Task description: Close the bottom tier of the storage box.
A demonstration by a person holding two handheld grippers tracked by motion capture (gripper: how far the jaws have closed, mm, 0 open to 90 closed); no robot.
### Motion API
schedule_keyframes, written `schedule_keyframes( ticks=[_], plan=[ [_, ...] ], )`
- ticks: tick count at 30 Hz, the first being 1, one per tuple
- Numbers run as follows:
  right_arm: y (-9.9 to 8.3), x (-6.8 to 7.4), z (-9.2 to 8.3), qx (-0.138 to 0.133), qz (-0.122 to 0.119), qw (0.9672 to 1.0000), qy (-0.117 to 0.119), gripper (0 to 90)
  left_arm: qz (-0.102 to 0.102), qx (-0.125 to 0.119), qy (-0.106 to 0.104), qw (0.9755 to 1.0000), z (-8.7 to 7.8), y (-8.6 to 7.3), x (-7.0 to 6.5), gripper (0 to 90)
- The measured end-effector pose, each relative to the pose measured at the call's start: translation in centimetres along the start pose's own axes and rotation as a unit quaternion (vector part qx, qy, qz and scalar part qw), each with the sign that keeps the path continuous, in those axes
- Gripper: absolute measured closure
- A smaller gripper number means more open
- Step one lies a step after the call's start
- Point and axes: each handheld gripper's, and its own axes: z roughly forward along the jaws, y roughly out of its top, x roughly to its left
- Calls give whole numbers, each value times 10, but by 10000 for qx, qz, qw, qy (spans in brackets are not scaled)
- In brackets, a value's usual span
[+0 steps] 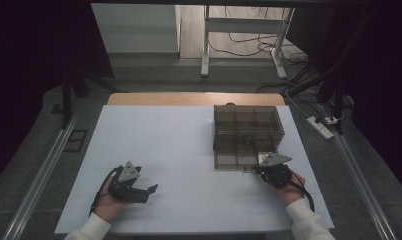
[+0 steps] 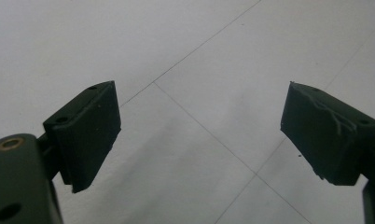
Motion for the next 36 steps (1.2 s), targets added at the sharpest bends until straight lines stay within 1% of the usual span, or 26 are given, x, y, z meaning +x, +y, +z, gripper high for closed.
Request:
schedule_keyframes(
  ticks=[12, 29, 36],
  plan=[
    [0, -2, 2, -67, 10, 9999, -106, 891, 7, 5, -1, 10000, 0, 0, 0, 126],
    [1, -5, 6, -180, 33, 9996, -198, 891, 16, 14, 2, 10000, 1, 0, -1, 126],
    [1, -10, 9, -226, 103, 9993, -278, 891, 32, 31, 3, 10000, 1, 0, 0, 126]
  ],
)
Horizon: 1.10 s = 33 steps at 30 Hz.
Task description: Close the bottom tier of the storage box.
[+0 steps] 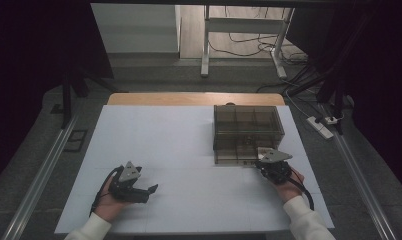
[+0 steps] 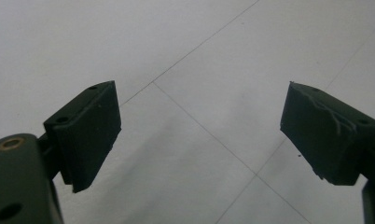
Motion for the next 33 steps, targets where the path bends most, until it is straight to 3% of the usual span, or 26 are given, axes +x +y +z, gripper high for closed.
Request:
schedule_keyframes(
  ticks=[33],
  plan=[
    [10, -12, 29, -222, 73, 9988, -433, 892, -22, -27, -6, 10000, 1, 1, 1, 127]
  ],
)
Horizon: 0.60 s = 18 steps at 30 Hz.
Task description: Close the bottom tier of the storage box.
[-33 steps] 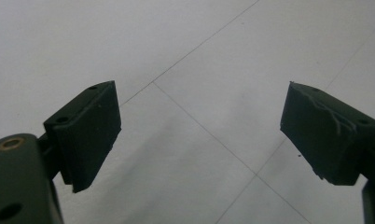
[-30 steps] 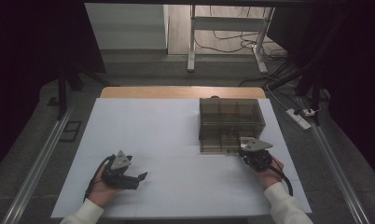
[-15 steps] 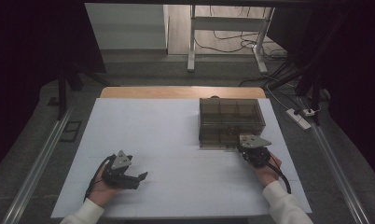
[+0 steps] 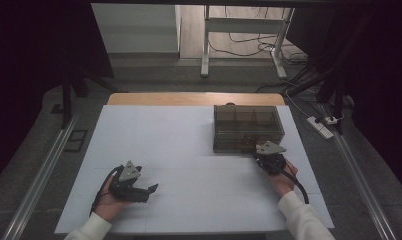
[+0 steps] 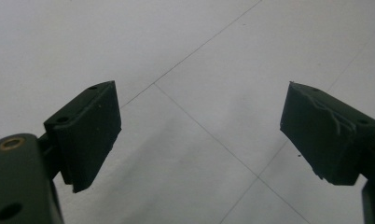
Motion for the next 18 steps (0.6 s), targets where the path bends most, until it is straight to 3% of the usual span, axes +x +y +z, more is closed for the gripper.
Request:
schedule_keyframes(
  ticks=[18],
  plan=[
    [3, -5, 9, -77, 106, 9997, -206, 892, 4, -11, 9, 10000, -1, 0, 0, 127]
  ],
)
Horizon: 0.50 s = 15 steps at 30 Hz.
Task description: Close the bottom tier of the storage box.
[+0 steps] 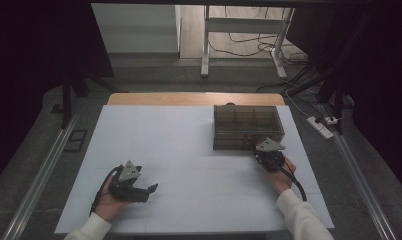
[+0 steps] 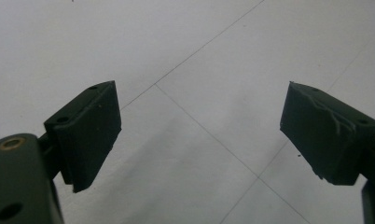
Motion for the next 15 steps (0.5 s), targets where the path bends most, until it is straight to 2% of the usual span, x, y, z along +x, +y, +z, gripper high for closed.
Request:
schedule_keyframes(
  ticks=[9, 15],
  plan=[
    [1, 0, 0, 0, 17, 10000, 3, 891, -6, -5, 5, 10000, -1, 0, 0, 127],
    [1, 2, -12, -95, 89, 9998, 129, 892, -7, -14, 11, 10000, -2, -1, 0, 127]
  ],
)
